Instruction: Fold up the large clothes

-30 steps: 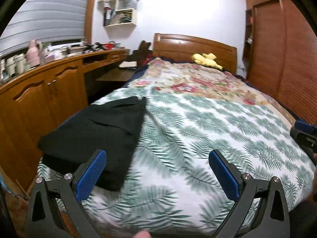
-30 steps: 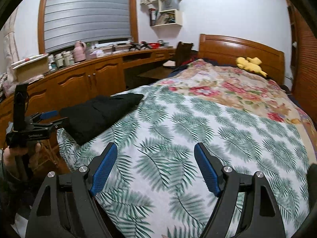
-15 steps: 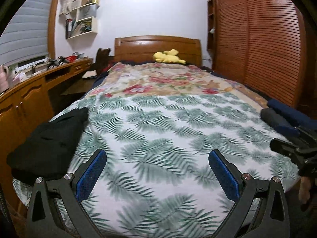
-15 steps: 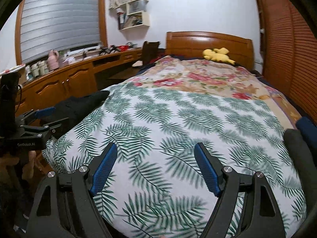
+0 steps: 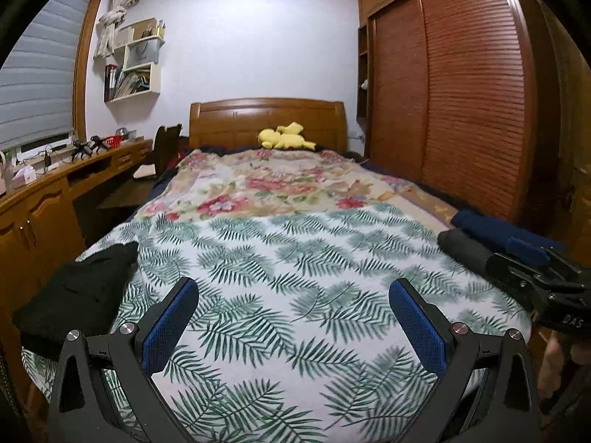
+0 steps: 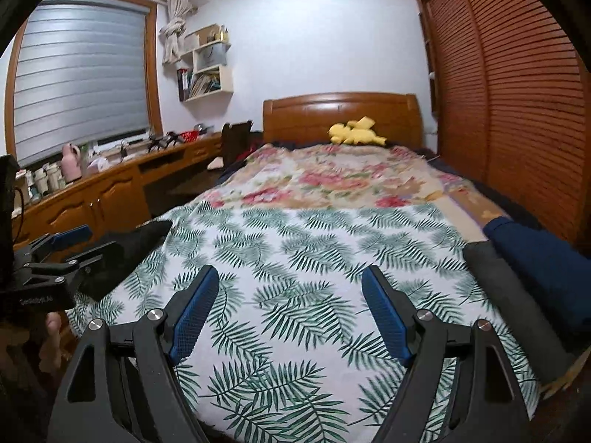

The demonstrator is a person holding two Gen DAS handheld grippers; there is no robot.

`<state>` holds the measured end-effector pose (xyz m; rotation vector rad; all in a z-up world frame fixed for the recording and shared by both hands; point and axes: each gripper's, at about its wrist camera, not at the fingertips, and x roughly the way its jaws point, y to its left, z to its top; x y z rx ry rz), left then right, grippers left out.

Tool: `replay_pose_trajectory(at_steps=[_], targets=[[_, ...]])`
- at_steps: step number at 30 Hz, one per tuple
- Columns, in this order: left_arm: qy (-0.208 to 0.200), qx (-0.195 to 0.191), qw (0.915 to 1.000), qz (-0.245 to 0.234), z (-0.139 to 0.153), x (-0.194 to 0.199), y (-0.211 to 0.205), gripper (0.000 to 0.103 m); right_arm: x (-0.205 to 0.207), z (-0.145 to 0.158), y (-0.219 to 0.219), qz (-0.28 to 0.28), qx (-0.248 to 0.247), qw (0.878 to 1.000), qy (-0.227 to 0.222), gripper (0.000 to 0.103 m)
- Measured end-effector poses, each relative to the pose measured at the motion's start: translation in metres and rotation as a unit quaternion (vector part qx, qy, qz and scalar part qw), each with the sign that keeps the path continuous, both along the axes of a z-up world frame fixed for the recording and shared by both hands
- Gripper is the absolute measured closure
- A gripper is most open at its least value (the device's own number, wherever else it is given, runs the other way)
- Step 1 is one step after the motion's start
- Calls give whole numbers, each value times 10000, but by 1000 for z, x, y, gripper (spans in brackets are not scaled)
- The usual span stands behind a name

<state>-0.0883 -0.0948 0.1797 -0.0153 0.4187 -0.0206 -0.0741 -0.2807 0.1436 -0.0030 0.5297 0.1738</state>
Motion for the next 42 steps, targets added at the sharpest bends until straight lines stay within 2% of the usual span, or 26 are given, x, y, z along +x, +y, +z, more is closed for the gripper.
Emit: replay_pose_trajectory(at_steps=[9,14,22,42], targets=[[-271,15,9996,30,14,-30,-3,1,-22,33,-6,-271,-19,9989,-391,23],[-388,48,9991,159,10,-36,2,1,-30,42,-9,-420,-89,9976,-538,23],[-333,2,9991,265,-2,-37,-2,1,-29,41,-7,-450,-103,9975,-541,23],[-299,-4,9991,303,4,-35,-3,1,-28,38,-3,-403,-100,9978,-520,23]])
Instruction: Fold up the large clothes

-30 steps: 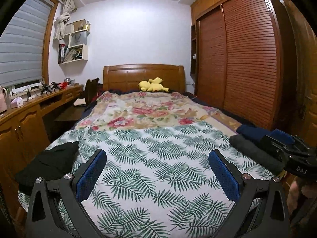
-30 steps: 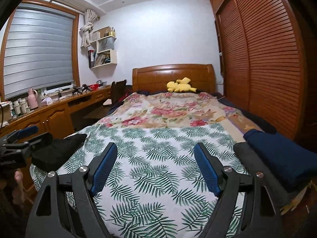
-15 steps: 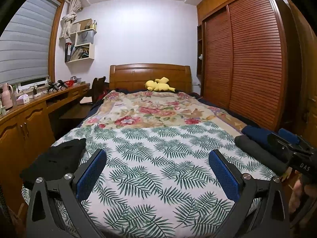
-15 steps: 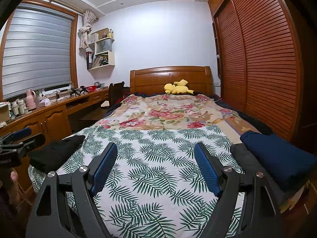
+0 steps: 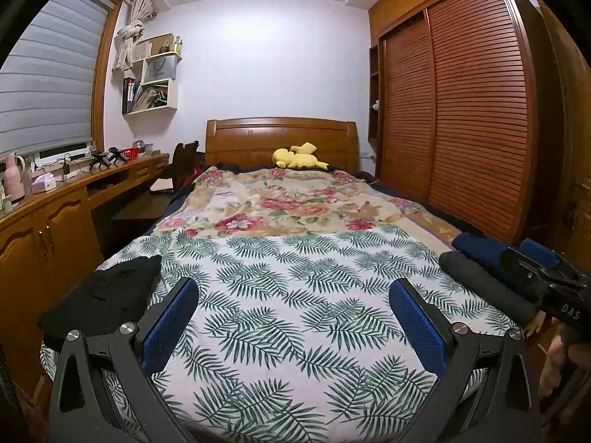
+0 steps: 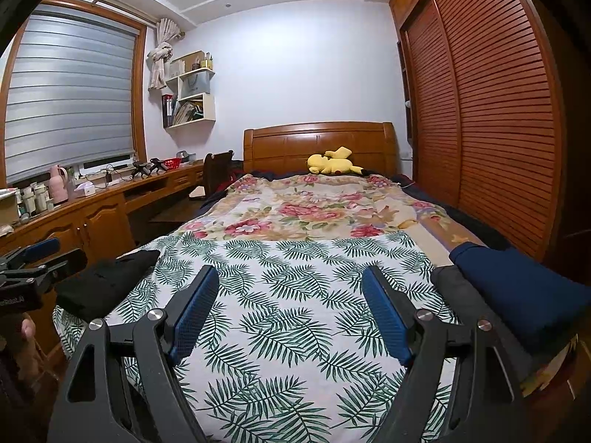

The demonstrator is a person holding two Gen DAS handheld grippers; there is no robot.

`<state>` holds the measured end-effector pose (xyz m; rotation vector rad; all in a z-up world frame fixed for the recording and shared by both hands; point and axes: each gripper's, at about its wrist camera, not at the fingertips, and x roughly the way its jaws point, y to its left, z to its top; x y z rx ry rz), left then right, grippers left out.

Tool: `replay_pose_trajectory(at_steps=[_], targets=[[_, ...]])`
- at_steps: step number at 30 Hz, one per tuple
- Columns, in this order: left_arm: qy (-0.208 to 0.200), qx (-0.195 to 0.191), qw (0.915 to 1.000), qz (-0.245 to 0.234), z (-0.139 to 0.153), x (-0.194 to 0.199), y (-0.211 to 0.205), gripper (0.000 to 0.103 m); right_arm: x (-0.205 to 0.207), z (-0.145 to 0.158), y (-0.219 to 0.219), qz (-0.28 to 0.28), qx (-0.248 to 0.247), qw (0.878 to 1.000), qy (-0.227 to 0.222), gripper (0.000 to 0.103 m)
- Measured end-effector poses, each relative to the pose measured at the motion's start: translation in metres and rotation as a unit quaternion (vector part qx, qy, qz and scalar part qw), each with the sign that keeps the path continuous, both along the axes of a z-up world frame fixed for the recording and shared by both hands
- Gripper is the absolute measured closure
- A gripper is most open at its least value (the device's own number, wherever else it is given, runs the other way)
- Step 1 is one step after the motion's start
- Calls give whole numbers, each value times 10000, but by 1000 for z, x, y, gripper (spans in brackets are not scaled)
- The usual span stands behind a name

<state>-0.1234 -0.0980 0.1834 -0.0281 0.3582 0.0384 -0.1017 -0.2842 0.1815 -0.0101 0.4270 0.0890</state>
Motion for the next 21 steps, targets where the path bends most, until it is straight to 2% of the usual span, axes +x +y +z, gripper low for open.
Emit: replay_pose_trajectory(at_steps=[21], targets=[[24,3,10000,0,-4,-1,3,1,-1,-1,1,1,-13,10000,9,23]])
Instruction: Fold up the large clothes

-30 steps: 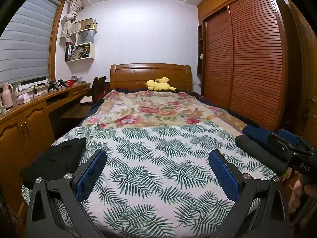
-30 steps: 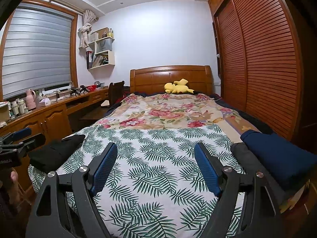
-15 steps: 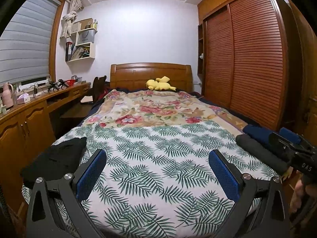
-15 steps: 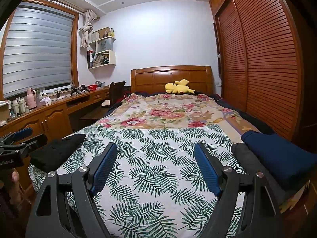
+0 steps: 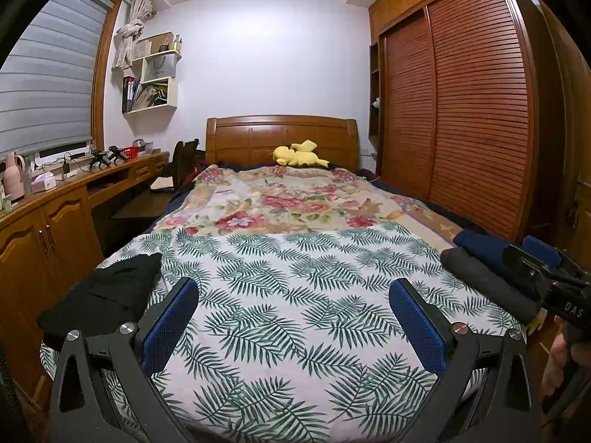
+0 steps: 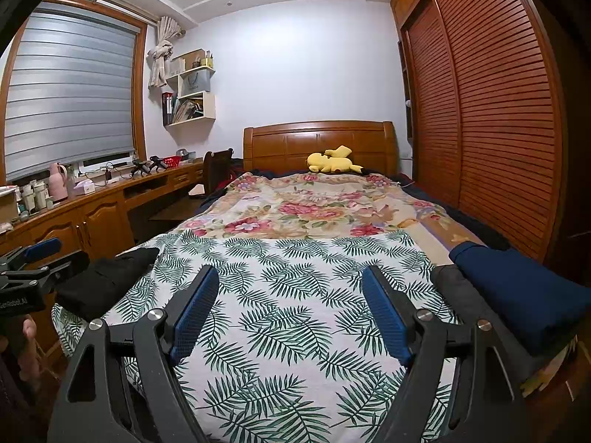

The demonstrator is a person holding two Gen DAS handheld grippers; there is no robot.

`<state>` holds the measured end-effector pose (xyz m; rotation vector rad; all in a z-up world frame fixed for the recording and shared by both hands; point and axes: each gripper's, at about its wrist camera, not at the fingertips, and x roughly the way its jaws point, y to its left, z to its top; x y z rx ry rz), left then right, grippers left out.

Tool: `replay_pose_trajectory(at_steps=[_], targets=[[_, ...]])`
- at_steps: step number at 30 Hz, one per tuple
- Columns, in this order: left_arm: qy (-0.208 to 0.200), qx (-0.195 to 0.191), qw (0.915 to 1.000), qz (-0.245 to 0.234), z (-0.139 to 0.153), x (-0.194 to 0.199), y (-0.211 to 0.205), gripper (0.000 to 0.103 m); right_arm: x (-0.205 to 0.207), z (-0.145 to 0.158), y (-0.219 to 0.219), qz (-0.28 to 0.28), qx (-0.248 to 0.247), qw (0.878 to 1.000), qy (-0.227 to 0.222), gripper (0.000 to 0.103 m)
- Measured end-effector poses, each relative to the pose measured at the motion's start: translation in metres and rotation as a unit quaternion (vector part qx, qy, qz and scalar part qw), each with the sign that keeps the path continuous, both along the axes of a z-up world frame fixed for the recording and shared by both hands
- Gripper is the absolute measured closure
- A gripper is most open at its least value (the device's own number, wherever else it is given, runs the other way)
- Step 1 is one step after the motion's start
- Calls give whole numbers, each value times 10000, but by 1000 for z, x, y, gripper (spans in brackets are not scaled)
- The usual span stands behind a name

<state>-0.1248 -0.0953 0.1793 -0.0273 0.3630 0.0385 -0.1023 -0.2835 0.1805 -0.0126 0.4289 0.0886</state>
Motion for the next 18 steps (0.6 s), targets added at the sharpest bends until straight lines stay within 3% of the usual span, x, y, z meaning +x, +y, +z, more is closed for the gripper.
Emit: replay_pose_trajectory(at_steps=[18], targets=[[5,4,10000,3,0,0,1,1,1,1,0,-10,-6,10000,4,23]])
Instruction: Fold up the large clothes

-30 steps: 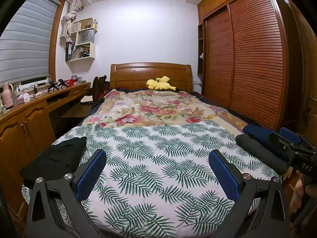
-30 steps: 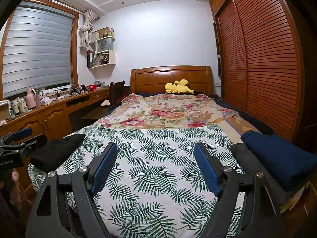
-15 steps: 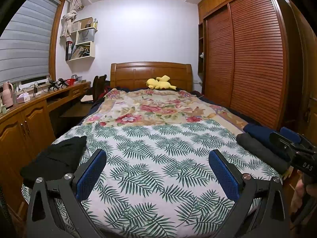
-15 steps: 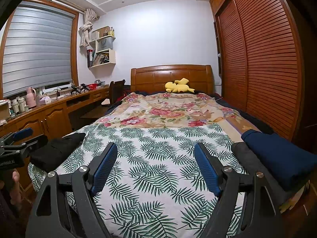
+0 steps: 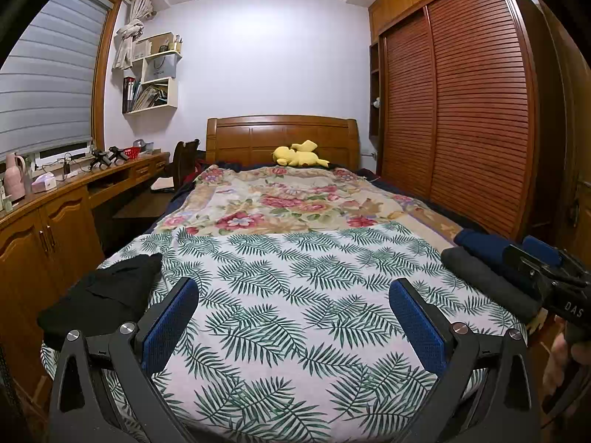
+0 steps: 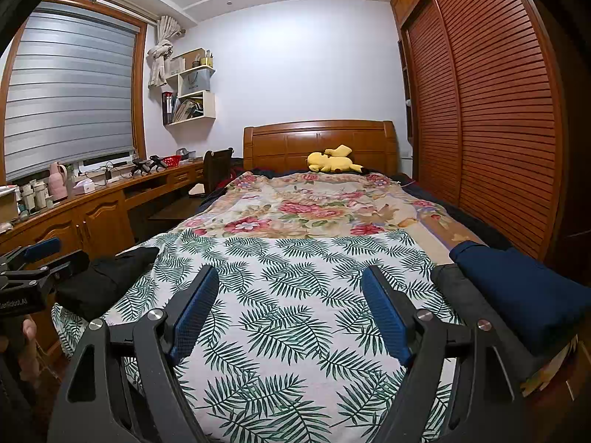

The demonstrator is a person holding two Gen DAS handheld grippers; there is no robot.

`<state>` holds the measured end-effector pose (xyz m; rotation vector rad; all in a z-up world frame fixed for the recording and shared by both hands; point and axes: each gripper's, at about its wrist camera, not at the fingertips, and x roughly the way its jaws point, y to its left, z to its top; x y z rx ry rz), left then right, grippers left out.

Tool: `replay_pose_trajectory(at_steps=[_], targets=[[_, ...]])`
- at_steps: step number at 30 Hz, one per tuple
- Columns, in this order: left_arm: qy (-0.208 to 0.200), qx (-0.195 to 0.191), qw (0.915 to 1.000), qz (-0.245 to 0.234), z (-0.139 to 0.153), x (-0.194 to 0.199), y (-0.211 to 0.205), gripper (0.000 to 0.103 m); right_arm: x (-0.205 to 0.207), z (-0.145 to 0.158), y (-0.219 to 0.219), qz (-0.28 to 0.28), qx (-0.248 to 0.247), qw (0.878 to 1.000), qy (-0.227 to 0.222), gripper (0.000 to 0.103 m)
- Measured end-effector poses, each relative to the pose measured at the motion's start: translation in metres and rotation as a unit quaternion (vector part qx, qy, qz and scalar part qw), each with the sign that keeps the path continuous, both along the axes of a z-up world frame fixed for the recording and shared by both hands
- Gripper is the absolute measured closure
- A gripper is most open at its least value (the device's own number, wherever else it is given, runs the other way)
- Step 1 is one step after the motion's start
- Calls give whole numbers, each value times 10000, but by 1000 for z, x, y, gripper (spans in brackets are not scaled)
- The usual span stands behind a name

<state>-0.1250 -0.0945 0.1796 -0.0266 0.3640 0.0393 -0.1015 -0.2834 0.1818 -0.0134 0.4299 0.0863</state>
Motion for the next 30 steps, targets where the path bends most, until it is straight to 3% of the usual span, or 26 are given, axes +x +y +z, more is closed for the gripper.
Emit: replay_pose_trajectory(at_steps=[30], targets=[[5,-2,10000,2,0,-1,1,1,0,0,2,12,1,10000,17,23]])
